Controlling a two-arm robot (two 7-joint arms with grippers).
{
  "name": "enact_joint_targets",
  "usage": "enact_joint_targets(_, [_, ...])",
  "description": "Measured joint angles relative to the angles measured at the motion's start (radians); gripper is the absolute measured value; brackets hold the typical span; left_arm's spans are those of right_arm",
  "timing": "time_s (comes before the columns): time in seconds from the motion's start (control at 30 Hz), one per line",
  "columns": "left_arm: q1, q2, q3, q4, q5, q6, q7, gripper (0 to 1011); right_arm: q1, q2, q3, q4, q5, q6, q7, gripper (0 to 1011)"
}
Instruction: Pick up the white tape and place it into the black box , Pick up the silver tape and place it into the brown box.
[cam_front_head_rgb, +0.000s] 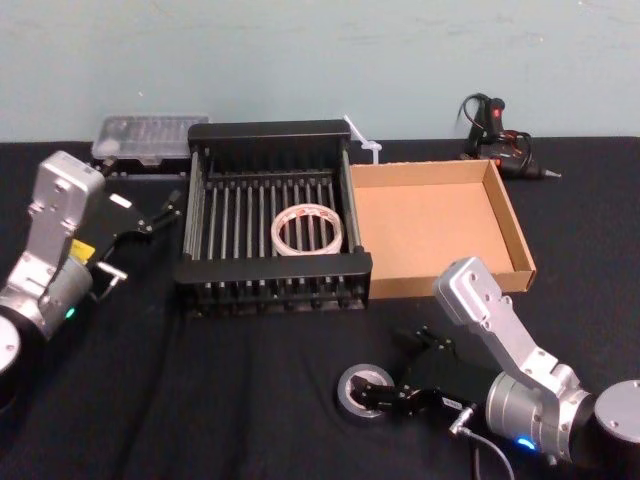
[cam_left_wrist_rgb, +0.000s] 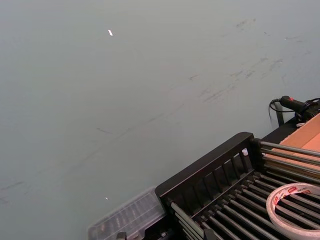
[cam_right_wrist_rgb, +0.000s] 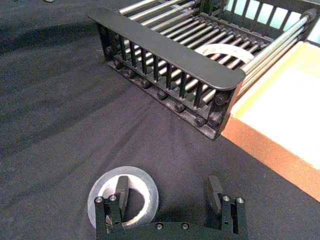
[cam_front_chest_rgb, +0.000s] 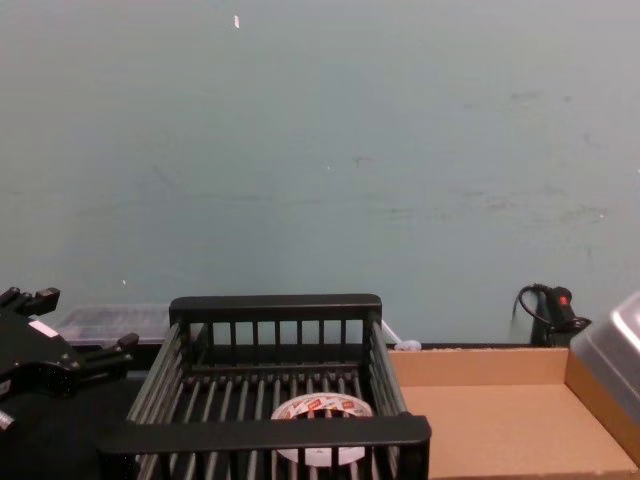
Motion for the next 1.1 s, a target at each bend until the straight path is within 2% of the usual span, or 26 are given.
enact_joint_targets(0.73, [0.0, 0.0, 0.0, 0.0, 0.0, 0.0, 0.0, 1001, 0.009, -0.005, -0.003, 0.012, -0.004, 0.003, 0.005, 992])
enact_joint_targets(1.1, [0.0, 0.0, 0.0, 0.0, 0.0, 0.0, 0.0, 1001, 0.008, -0.005, -0.002, 0.011, -0.003, 0.002, 0.004, 733])
